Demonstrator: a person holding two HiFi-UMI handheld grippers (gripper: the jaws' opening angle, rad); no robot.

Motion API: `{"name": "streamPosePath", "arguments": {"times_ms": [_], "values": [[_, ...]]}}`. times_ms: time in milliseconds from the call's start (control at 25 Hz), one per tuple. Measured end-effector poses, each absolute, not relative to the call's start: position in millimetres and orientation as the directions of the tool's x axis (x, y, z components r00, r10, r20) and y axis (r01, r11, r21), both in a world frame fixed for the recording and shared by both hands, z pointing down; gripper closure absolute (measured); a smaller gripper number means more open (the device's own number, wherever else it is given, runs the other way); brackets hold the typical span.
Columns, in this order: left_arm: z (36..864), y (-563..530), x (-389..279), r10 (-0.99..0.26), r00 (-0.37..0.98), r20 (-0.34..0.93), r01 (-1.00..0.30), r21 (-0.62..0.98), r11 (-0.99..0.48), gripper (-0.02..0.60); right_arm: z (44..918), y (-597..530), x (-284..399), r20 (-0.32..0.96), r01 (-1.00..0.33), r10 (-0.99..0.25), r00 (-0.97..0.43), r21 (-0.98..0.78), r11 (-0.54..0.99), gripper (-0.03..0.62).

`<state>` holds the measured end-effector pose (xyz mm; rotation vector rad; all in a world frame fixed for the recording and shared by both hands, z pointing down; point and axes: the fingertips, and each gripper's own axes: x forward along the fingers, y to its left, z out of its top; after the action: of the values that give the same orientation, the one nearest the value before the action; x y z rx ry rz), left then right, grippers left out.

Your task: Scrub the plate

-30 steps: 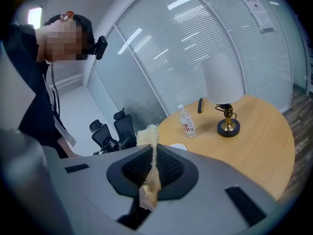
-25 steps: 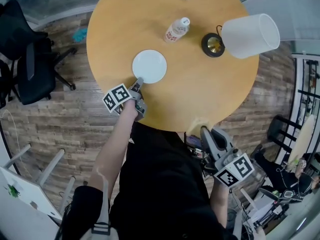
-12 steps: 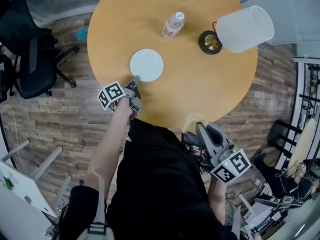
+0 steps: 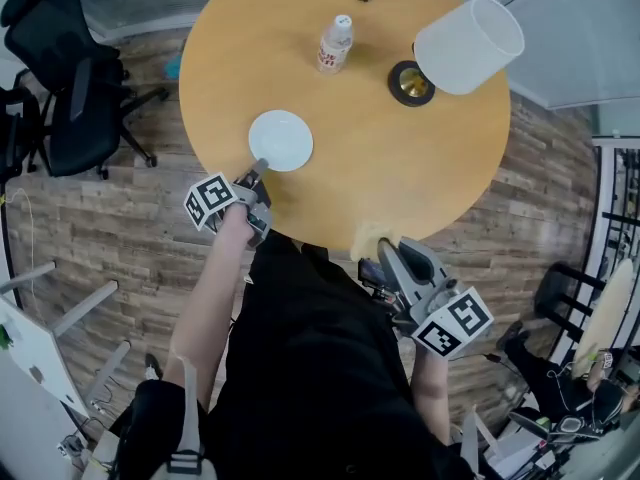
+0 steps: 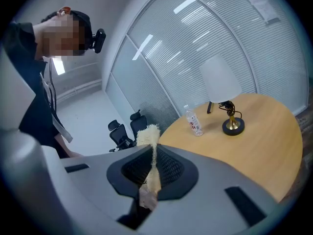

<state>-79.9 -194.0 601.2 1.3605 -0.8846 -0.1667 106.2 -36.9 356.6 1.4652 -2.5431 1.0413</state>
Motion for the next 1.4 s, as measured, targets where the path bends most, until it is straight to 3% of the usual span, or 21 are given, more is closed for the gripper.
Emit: {"name": "streamPosePath", "arguments": {"times_ms": [520,1000,1400], "values": [[579,-113,-70,-0.667,0.664,0.338,-0.25,0.941,0.228,0.562,363,14,125,0.316,-0.735,-0.704,-0.636,-0.527,0.427,0.567],[481,-56,-47,-0.699,0.711,0.069,-0.047,0.998,0.051,0.561,375,8,93,0.376,-0.698,-0.588,-0.716,-0.408,0.588,0.568],[448,-16,-52,-0.658,0.747,0.1,-0.167,0.985,-0.04,0.562,388,-13,12,0.529,-0.585,-0.457,-0.715,-0.094,0.806,0.568]]}}
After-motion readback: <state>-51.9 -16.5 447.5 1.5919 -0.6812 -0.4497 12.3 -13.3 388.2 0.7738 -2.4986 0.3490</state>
